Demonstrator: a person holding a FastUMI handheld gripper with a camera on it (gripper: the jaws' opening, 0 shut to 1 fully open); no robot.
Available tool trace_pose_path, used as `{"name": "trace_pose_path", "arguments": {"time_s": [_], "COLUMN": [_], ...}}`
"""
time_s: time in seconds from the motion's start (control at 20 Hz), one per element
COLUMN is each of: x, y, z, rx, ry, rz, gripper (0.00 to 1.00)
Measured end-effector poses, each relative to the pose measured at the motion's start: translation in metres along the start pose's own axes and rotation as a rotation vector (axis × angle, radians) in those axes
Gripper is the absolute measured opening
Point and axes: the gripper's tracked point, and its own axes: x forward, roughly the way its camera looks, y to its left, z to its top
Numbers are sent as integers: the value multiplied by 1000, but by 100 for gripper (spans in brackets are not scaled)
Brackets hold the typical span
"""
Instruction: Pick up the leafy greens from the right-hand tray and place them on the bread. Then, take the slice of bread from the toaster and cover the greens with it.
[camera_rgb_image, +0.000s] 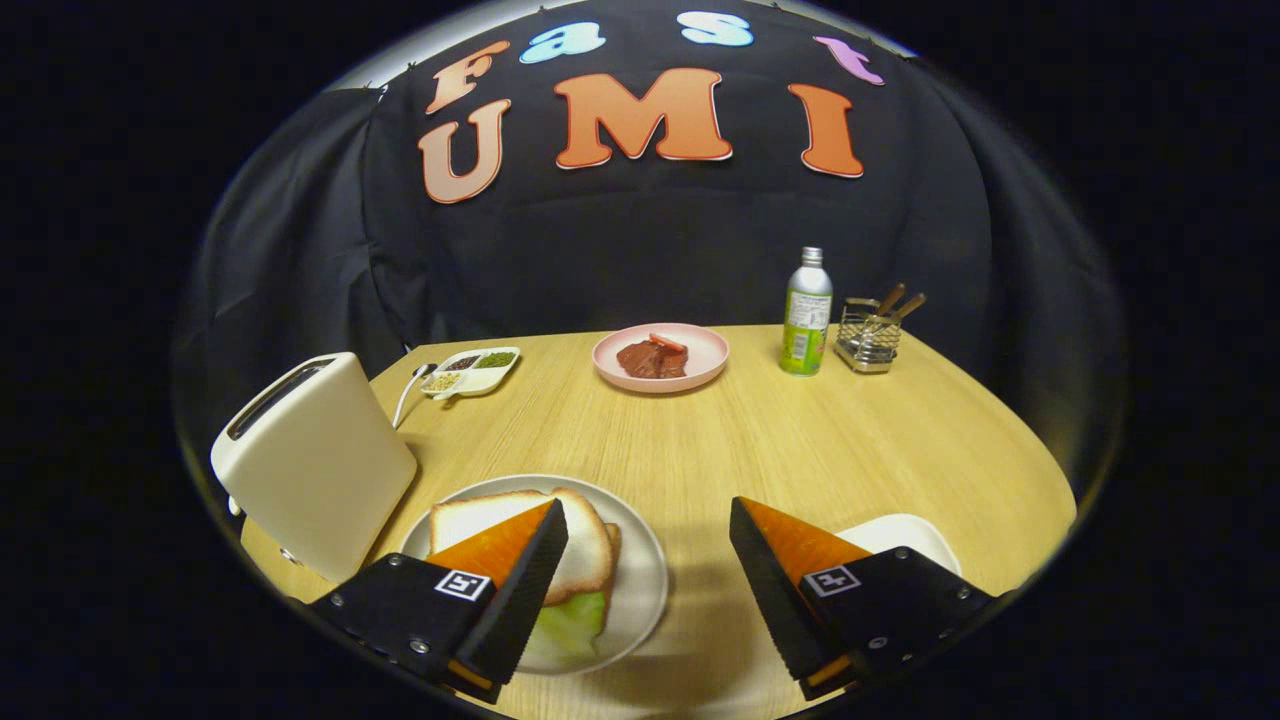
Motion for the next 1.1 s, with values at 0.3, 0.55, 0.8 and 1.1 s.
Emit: {"name": "trace_pose_path", "arguments": {"time_s": [0.3,0.55,0.8,1.1], "x": [-35,-63,-82,-86], "y": [-52,-91,-123,-146], "z": [12,11,4,0], "rx": [-49,-49,-29,2], "ry": [-97,-148,-175,-186], "rz": [-80,-106,-133,-156], "gripper": [98,98,98,98]}}
